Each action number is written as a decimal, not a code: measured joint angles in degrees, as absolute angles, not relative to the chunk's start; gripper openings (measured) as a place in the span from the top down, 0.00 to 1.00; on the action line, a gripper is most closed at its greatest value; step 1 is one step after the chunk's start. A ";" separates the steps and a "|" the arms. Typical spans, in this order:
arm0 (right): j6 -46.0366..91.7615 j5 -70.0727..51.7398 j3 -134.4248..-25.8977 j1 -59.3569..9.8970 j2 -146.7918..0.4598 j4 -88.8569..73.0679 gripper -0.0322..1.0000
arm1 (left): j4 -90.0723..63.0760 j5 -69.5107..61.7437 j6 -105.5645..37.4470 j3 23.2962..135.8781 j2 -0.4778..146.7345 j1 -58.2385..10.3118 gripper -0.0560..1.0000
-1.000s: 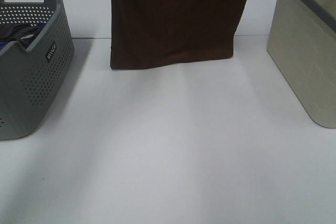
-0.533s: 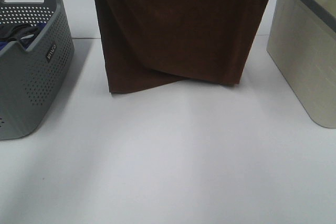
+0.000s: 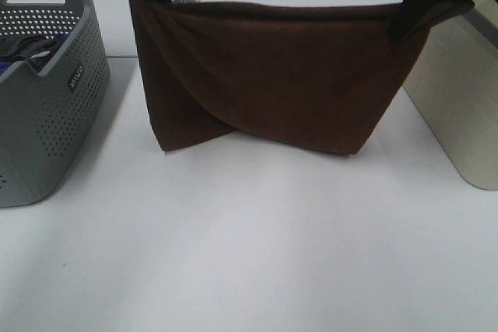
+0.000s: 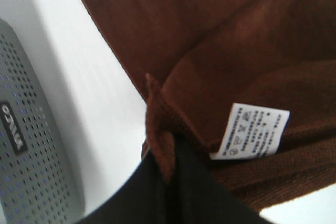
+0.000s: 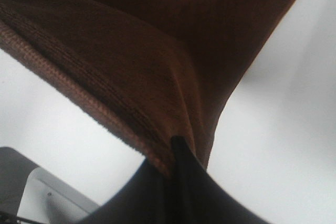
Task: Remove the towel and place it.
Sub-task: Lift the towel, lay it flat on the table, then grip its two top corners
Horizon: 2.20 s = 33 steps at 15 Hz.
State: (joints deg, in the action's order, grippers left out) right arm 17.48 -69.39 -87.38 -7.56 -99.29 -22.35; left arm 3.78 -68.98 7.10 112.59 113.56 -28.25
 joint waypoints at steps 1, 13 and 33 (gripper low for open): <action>17.48 -69.44 -83.31 -7.56 -96.83 -22.40 0.97 | 3.44 -68.98 7.62 105.71 110.41 -29.74 0.95; 15.01 -69.96 -45.55 -7.56 -64.97 -25.61 0.97 | -4.64 -66.86 24.69 63.71 85.43 -48.70 0.95; 13.98 -57.75 -51.68 -7.56 -74.60 -25.15 0.57 | 8.71 -52.43 30.37 61.94 87.72 -39.71 0.37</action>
